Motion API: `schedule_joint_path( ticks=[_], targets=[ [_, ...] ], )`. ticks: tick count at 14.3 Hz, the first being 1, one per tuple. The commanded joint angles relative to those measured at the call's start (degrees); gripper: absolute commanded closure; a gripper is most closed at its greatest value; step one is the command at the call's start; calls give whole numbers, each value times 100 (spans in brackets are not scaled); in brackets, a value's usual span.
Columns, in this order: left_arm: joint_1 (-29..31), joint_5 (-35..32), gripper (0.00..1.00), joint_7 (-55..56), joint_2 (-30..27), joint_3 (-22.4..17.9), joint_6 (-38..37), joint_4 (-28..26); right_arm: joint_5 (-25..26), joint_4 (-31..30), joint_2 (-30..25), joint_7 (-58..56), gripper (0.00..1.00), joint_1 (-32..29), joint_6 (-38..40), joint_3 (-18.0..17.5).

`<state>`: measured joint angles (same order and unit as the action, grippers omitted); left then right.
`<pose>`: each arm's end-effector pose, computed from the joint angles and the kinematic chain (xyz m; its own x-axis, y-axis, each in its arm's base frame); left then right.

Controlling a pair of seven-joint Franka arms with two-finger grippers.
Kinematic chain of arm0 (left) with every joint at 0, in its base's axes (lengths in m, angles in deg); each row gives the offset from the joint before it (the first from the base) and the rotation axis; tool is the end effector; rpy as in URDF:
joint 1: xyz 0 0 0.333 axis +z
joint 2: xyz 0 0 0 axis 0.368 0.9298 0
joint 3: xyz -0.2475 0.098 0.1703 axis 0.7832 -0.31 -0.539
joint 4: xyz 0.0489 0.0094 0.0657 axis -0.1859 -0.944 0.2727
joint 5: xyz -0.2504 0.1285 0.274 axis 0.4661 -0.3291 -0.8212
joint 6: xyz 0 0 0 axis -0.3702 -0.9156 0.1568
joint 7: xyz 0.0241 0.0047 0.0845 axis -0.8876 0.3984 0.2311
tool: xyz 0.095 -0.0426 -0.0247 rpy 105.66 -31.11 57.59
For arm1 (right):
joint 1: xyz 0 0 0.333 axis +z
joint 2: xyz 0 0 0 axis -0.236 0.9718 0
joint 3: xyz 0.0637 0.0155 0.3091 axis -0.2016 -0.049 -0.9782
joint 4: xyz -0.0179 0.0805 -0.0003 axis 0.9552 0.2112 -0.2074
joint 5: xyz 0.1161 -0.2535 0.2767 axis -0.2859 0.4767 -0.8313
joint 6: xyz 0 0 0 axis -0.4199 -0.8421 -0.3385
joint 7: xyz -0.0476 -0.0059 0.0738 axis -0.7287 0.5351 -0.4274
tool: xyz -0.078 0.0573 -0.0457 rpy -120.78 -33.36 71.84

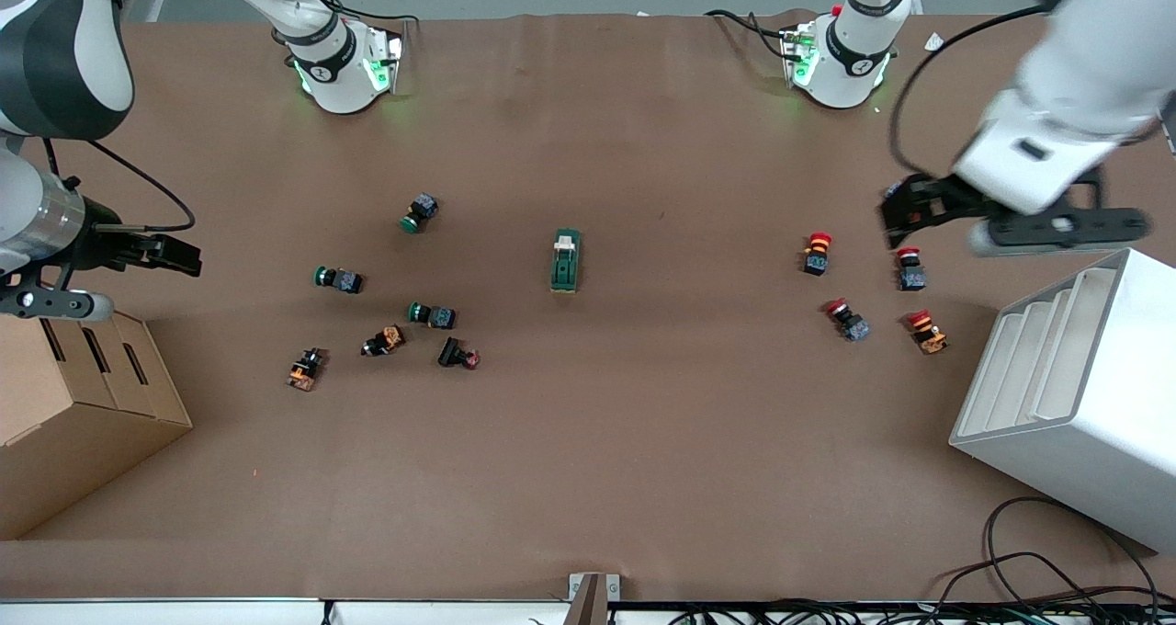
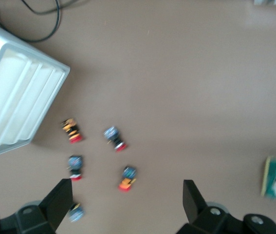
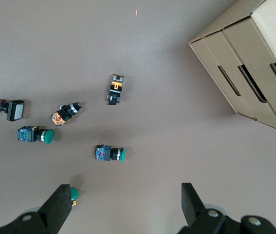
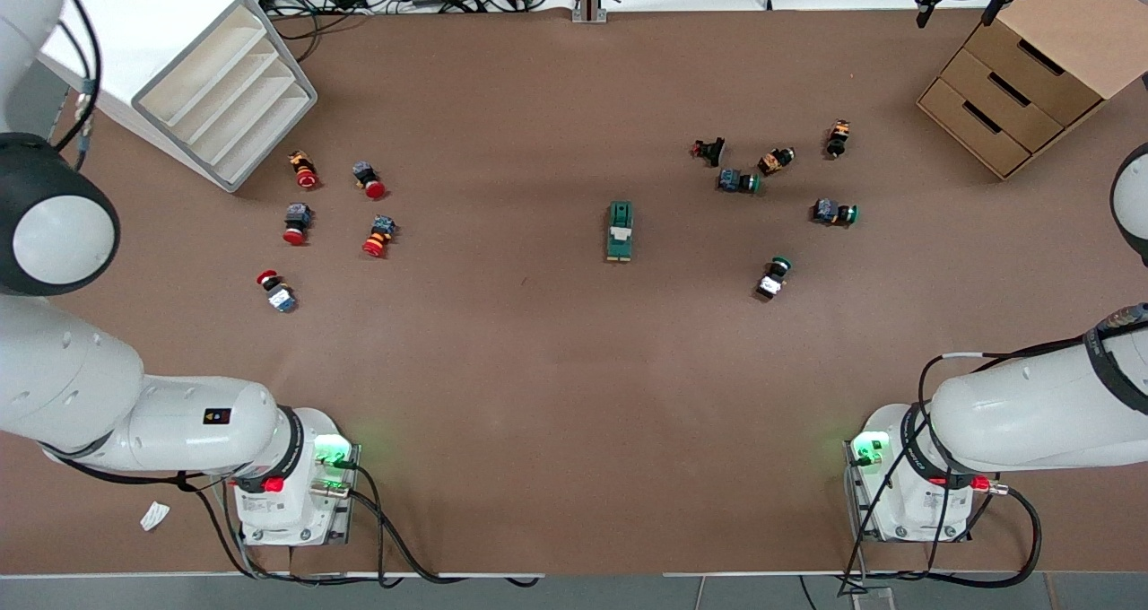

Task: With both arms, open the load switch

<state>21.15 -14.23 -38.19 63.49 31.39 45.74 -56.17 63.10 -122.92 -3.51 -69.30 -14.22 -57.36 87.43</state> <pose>0.5723 -0.1203 0.6392 0.9987 -0.0404 0.0319 -0.0405 -0.9992 0.0004 0.5950 0.0013 0.5360 0.9907 -0.0735 -0.1145 -0.0657 -0.9953 0.0705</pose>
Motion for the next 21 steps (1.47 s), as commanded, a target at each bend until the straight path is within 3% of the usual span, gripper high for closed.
schedule_joint_path(
  ticks=[1,7,15,21],
  targets=[
    [-44,347,0,-1174,-285,-607,-321,-236,90,-46,-82,-21,0,92,47,62],
    [88,356,0,-1213,-496,-626,-347,-271,90,-55,-126,-30,0,48,99,53],
    [97,567,0,-1169,-1067,-626,-356,-841,90,-248,-794,-179,0,13,530,45],
    [106,497,0,-1239,-1120,-635,-312,-834,63,-170,-785,-179,0,13,513,53]
  ],
)
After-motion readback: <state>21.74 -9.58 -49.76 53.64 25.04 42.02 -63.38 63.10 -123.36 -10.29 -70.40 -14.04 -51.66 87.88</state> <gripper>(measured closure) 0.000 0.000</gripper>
